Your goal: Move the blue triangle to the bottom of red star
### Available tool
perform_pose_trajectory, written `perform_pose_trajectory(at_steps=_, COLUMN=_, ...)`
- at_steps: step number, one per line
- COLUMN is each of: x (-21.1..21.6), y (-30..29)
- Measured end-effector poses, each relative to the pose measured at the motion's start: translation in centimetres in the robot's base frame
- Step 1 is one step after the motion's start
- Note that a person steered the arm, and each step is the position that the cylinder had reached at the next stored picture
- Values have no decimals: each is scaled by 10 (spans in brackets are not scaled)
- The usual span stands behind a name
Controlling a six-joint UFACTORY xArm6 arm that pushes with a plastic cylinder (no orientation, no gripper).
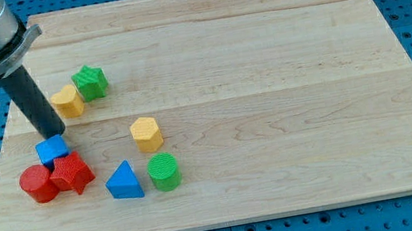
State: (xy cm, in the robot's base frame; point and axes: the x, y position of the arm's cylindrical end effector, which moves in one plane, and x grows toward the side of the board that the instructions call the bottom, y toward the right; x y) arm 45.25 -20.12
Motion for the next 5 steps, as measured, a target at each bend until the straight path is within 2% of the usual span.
perform_pose_trajectory(at_steps=1, x=23, y=97)
perform_pose_trajectory(at_steps=2, x=86, y=83)
perform_pose_trajectory(at_steps=5, x=68, y=37)
